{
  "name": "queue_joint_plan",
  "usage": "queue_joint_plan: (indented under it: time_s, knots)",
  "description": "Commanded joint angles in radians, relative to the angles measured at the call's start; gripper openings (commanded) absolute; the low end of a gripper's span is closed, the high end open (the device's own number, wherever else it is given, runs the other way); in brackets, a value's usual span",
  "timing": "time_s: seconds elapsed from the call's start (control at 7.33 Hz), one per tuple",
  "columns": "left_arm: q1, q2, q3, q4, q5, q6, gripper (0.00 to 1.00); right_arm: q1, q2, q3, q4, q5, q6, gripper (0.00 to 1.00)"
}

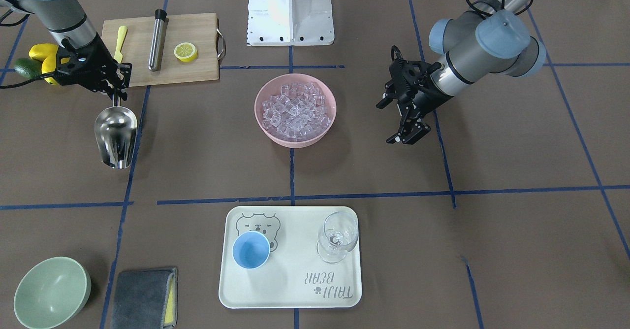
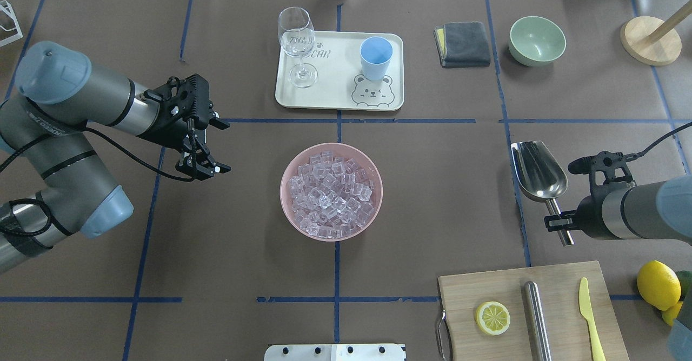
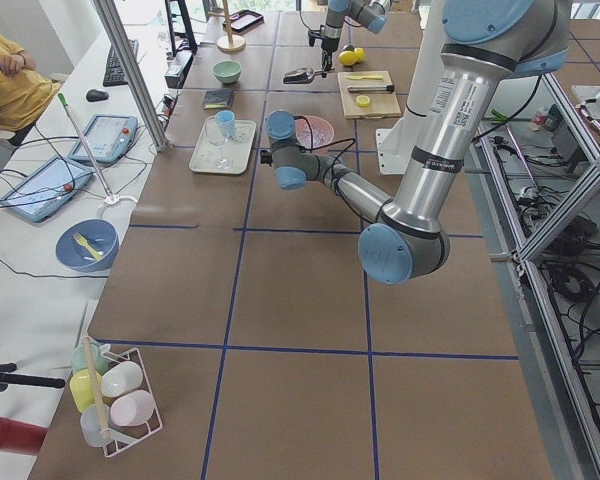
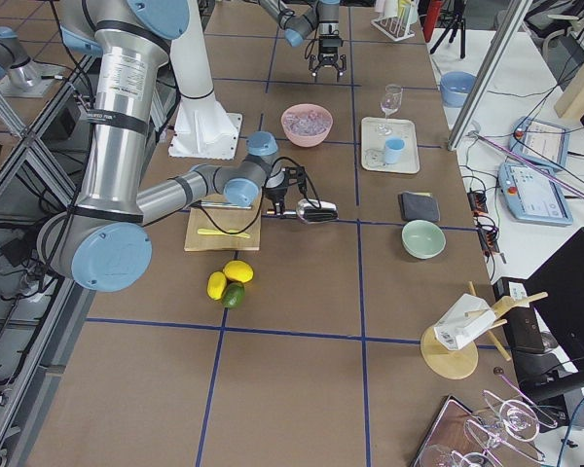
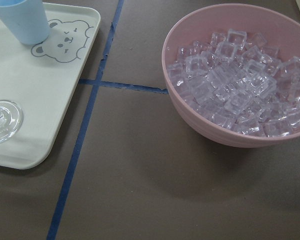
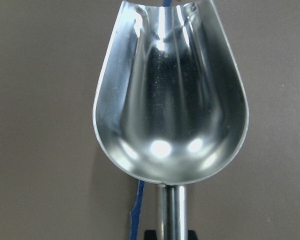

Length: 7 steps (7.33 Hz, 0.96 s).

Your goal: Put ice in cup with scoop

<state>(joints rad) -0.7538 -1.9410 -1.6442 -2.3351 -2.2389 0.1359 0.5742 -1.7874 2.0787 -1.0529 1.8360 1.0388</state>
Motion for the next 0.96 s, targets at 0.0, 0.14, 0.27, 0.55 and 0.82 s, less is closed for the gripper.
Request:
queue_joint_plan:
  time_s: [0.0, 0.14, 0.27, 0.55, 0.82]
  knots:
    - [0.046, -0.036, 0.059, -0.001, 0.002, 0.004, 1.00, 0.127, 0.000, 0.032, -0.010, 0.171, -0.177, 0.00]
    - [0.059, -0.044, 0.082, -0.003, 0.002, 0.005, 1.00, 0.188, 0.002, 0.034, -0.018, 0.246, -0.268, 0.00]
    - [0.083, -0.045, 0.078, -0.004, 0.016, 0.005, 1.00, 0.196, 0.012, 0.035, -0.025, 0.270, -0.293, 0.00]
    - [0.154, -0.075, 0.080, -0.016, 0.117, 0.005, 1.00, 0.168, 0.110, 0.047, -0.129, 0.269, -0.328, 0.00]
    - [0.165, -0.076, 0.089, -0.024, 0.119, 0.005, 1.00, 0.138, 0.305, 0.063, -0.369, 0.266, -0.359, 0.00]
